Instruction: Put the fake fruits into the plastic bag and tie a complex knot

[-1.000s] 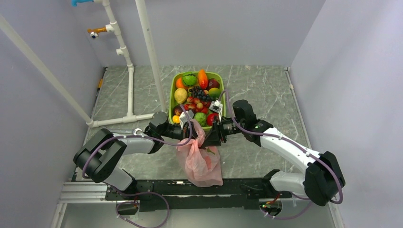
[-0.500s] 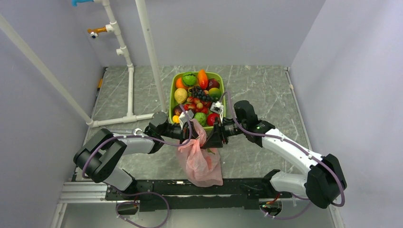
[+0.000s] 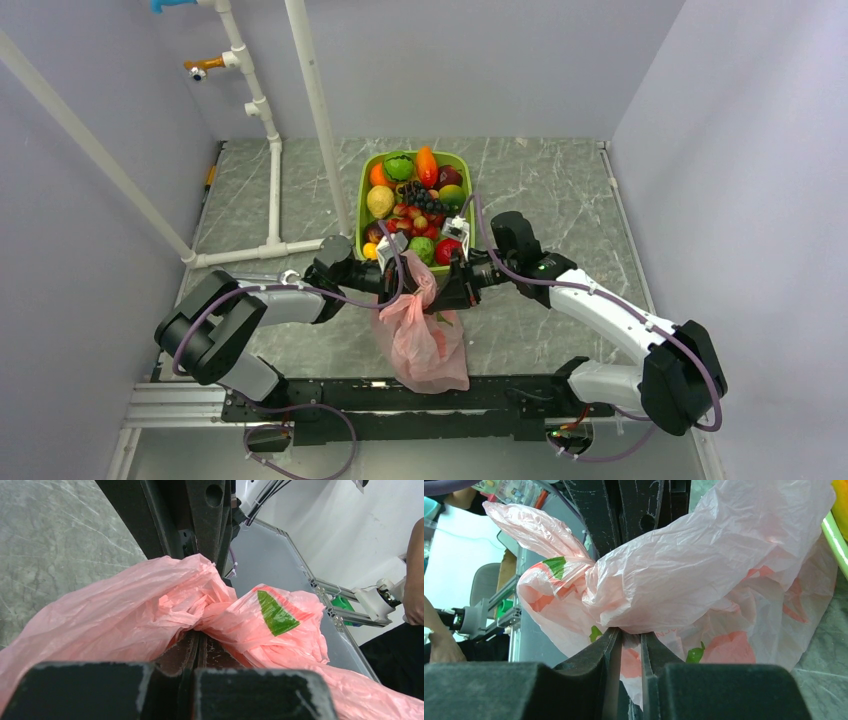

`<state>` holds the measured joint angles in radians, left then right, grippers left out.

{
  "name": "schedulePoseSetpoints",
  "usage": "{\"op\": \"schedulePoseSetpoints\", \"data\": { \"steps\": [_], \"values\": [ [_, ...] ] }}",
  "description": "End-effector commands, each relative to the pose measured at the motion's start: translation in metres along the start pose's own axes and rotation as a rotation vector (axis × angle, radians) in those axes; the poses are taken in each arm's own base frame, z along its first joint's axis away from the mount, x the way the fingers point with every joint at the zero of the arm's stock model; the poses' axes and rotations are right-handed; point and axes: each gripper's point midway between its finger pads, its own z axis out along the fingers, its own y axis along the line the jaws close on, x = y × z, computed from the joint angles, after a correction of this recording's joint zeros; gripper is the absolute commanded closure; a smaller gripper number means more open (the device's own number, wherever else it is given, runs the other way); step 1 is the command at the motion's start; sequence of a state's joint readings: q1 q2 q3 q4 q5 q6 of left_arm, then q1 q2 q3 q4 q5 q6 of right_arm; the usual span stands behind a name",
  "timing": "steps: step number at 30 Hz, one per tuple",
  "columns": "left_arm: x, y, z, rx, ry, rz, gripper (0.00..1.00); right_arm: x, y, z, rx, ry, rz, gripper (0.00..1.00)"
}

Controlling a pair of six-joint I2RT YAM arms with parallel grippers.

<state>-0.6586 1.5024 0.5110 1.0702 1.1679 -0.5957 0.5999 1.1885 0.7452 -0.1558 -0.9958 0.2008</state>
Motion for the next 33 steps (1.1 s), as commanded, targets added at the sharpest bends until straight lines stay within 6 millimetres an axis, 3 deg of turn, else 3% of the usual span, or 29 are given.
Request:
{"op": "schedulePoseSetpoints", "data": {
  "steps": [1, 5, 8, 19, 23, 24, 26, 33],
  "values": [
    [-0.019, -0.01, 0.002, 0.028, -0.026, 0.112, 1.0, -0.004, 0.008, -0.005, -0.023, 0.002, -0.057, 1.0],
    [-0.018, -0.008, 0.001, 0.019, -0.027, 0.108, 1.0, -0.003, 0.009, -0.009, -0.021, -0.001, -0.07, 1.0],
    [-0.02, -0.007, -0.003, 0.001, -0.036, 0.113, 0.79, -0.006, 0.007, -0.011, -0.005, -0.009, -0.076, 1.0],
    [-0.003, -0.016, -0.032, -0.082, 0.071, 0.192, 0.46, -0.015, -0.002, -0.014, 0.041, -0.047, -0.101, 1.0],
    [0.001, -0.033, -0.054, -0.142, 0.145, 0.351, 0.27, -0.017, -0.003, -0.014, 0.05, -0.051, -0.108, 1.0],
    [0.001, -0.036, -0.057, -0.161, 0.16, 0.386, 0.14, -0.017, -0.004, -0.014, 0.051, -0.05, -0.111, 1.0],
    [-0.008, -0.041, -0.062, -0.216, 0.159, 0.392, 0.02, -0.019, -0.005, -0.014, 0.056, -0.049, -0.117, 1.0],
    [-0.049, -0.056, -0.043, -0.285, 0.119, 0.362, 0.03, -0.021, -0.006, -0.012, 0.068, -0.042, -0.126, 1.0]
  ]
}}
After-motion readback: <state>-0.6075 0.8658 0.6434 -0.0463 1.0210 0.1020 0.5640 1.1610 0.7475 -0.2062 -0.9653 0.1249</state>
